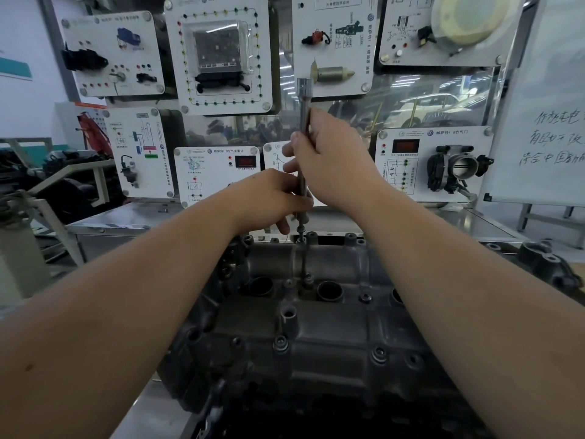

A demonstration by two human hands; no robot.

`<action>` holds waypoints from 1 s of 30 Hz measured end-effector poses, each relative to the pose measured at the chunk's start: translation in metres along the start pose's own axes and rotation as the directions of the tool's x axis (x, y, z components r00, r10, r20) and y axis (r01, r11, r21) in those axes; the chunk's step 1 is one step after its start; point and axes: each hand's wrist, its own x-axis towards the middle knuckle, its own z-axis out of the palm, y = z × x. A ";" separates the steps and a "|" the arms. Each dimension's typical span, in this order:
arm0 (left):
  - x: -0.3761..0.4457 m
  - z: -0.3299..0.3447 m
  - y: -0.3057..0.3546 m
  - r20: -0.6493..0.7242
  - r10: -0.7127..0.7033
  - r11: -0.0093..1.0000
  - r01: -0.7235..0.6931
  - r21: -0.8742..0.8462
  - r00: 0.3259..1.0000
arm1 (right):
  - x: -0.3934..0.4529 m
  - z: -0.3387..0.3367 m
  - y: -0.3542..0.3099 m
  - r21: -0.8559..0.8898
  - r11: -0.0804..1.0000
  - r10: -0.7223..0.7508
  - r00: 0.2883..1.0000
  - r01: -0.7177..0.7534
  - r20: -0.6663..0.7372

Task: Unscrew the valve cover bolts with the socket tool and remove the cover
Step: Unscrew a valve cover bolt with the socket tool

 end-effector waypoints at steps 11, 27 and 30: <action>0.001 0.000 0.000 -0.015 0.018 0.997 -0.017 0.075 1.000 | 0.001 0.000 0.001 0.003 1.000 0.020 0.999 -0.020 -0.029; -0.001 0.000 0.000 -0.014 0.000 1.000 0.000 -0.002 1.000 | 0.002 0.000 0.001 -0.015 1.000 0.003 1.000 -0.003 0.006; -0.002 -0.001 0.001 -0.008 0.011 1.000 -0.011 0.003 1.000 | 0.000 0.000 0.000 0.013 0.999 -0.037 0.999 0.037 0.015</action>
